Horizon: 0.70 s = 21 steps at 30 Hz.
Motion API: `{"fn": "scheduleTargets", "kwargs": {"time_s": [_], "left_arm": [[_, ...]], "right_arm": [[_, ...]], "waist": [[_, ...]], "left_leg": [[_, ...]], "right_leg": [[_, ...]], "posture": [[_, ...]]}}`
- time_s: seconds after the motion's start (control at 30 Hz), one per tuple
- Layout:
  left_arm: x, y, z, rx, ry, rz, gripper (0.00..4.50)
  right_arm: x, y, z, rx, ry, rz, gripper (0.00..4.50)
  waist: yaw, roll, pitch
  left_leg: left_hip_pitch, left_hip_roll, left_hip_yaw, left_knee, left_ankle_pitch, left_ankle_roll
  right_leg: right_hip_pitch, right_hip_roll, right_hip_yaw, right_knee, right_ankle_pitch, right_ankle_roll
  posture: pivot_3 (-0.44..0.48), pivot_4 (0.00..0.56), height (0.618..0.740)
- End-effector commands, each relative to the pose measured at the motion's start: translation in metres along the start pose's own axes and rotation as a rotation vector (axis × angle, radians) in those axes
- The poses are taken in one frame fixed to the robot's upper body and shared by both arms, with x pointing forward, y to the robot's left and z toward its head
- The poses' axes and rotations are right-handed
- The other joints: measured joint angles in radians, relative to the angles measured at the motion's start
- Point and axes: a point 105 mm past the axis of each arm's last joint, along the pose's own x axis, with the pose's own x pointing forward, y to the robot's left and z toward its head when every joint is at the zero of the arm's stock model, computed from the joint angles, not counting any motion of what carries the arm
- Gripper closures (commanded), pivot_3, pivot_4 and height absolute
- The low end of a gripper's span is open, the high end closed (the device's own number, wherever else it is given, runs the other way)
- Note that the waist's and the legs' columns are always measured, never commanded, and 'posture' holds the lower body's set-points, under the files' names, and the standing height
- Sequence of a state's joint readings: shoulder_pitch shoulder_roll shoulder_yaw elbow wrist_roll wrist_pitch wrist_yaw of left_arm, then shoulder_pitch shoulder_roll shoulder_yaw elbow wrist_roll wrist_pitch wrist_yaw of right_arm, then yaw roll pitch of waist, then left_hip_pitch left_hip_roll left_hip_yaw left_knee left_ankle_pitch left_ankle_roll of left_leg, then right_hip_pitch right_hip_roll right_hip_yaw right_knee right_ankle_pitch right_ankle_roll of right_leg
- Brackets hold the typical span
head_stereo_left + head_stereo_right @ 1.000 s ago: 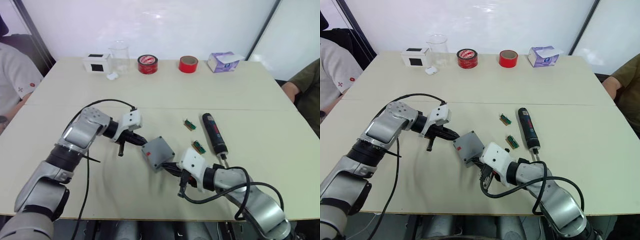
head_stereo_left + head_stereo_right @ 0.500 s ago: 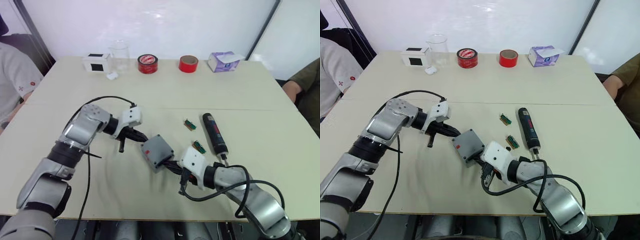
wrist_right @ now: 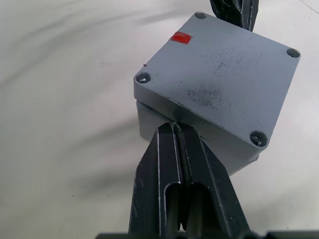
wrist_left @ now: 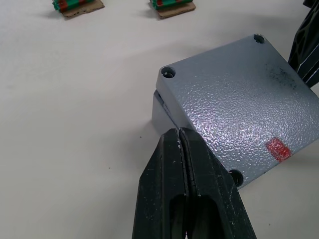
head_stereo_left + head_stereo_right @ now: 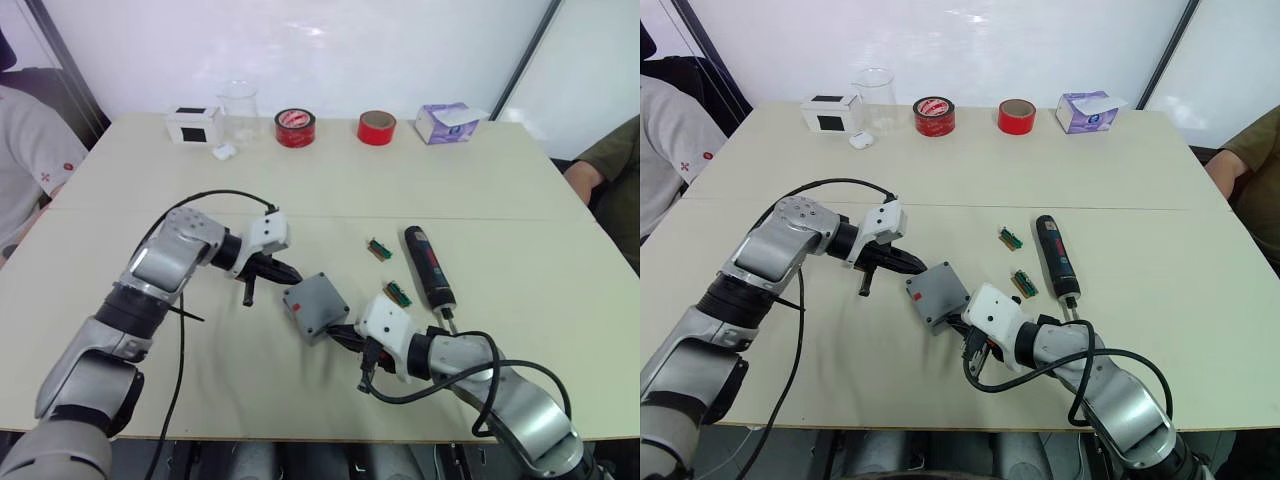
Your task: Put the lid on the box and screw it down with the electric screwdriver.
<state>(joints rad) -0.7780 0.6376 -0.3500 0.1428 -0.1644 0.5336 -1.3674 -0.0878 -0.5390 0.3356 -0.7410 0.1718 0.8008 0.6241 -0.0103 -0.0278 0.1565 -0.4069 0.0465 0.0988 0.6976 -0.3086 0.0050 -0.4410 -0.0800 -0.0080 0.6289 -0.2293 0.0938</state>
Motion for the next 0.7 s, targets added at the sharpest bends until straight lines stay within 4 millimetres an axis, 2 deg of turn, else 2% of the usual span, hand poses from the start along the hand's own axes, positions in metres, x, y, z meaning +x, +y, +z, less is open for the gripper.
{"fn": "scheduleTargets", "kwargs": {"time_s": [0.03,0.7], "left_arm": [[0.002,-0.008,0.008,0.031,-0.026,-0.035,4.50],[0.004,-0.015,-0.003,0.033,0.000,-0.049,4.50]], "right_arm": [[-0.003,-0.007,0.012,-0.033,-0.042,-0.035,4.49],[-0.009,-0.005,0.010,-0.037,-0.028,-0.028,4.49]], "waist": [[0.000,0.000,0.000],[0.001,0.000,0.000]], "left_leg": [[0.000,0.000,0.000,0.000,0.000,0.000],[0.000,0.000,0.001,0.000,0.000,0.000]], "right_leg": [[0.000,0.000,0.000,0.000,0.000,0.000],[0.000,0.000,0.000,0.000,0.000,0.000]], "posture": [[0.000,0.150,0.740],[0.000,0.150,0.740]]}}
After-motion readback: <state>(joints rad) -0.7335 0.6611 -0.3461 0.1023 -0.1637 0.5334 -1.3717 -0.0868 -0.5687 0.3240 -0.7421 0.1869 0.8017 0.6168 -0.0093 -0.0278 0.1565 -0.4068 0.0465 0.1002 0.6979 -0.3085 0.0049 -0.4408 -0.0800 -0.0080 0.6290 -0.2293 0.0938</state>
